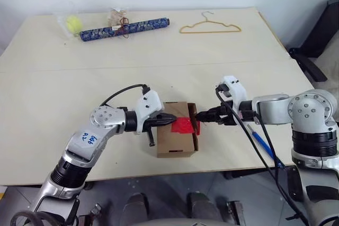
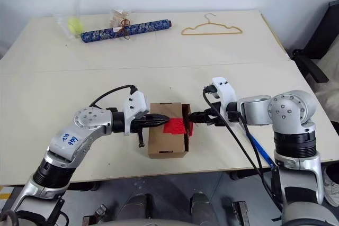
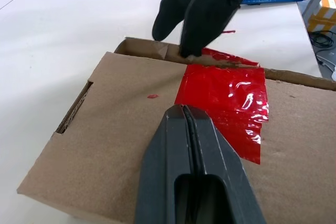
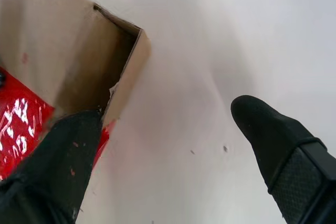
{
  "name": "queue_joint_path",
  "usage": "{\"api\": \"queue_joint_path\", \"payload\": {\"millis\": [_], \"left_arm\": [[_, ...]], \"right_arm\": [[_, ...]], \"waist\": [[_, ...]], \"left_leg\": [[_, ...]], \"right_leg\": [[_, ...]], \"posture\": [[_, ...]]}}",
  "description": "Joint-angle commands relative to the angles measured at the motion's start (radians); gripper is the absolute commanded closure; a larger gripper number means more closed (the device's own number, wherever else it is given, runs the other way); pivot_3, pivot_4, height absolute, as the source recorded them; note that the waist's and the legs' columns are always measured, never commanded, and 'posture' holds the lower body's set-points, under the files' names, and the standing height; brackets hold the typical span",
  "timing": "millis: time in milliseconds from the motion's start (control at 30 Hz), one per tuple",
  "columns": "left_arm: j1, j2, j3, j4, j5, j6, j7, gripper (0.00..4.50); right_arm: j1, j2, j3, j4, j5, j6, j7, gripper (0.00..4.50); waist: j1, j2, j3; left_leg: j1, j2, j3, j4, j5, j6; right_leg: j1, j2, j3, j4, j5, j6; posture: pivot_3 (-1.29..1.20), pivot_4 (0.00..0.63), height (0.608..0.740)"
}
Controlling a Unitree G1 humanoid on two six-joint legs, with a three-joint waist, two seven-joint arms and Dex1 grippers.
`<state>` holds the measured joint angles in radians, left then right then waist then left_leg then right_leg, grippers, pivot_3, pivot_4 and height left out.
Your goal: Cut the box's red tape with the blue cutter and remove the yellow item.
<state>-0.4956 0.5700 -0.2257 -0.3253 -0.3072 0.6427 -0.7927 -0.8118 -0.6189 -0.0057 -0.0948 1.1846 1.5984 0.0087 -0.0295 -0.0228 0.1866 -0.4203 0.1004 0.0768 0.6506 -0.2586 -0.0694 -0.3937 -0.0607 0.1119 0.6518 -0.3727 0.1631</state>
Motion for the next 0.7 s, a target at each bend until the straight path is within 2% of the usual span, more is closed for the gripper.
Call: {"api": "queue_joint_path", "payload": {"millis": [33, 133, 500, 700], "left_arm": [[0.03, -0.008, -0.049, 0.012, 0.03, 0.024, 0.011, 4.5], [0.033, -0.019, -0.058, 0.011, 0.032, 0.025, 0.022, 4.5], [0.044, -0.042, -0.063, 0.008, 0.034, 0.032, 0.045, 4.5], [0.047, -0.037, -0.061, 0.007, 0.032, 0.037, 0.046, 4.5]], "right_arm": [[-0.031, -0.011, 0.066, 0.01, 0.12, 0.016, -0.059, 0.04], [-0.046, -0.041, 0.111, 0.023, 0.202, 0.016, -0.115, 0.04], [-0.068, -0.138, 0.135, 0.053, 0.464, 0.009, -0.289, 0.04], [-0.091, -0.24, 0.211, 0.077, 0.656, -0.078, -0.378, 0.04]], "waist": [[0.0, 0.0, 0.0], [0.002, 0.0, 0.0], [0.003, 0.0, 0.0], [0.002, 0.0, 0.0]], "left_leg": [[0.0, 0.0, 0.0, 0.0, 0.0, 0.0], [-0.001, 0.0, 0.0, 0.0, 0.0, 0.0], [-0.001, 0.0, 0.0, 0.0, -0.001, 0.002], [-0.001, 0.0, 0.0, 0.0, -0.002, 0.004]], "right_leg": [[0.0, 0.0, 0.0, 0.0, 0.0, 0.0], [0.0, 0.0, 0.0, 0.0, 0.0, 0.0], [0.0, 0.0, 0.0, -0.003, 0.0, 0.0], [0.001, 0.0, 0.0, -0.005, 0.0, 0.0]], "posture": [[0.0, 0.15, 0.74], [0.0, 0.15, 0.74], [0.0, 0.15, 0.74], [0.0, 0.15, 0.74]]}}
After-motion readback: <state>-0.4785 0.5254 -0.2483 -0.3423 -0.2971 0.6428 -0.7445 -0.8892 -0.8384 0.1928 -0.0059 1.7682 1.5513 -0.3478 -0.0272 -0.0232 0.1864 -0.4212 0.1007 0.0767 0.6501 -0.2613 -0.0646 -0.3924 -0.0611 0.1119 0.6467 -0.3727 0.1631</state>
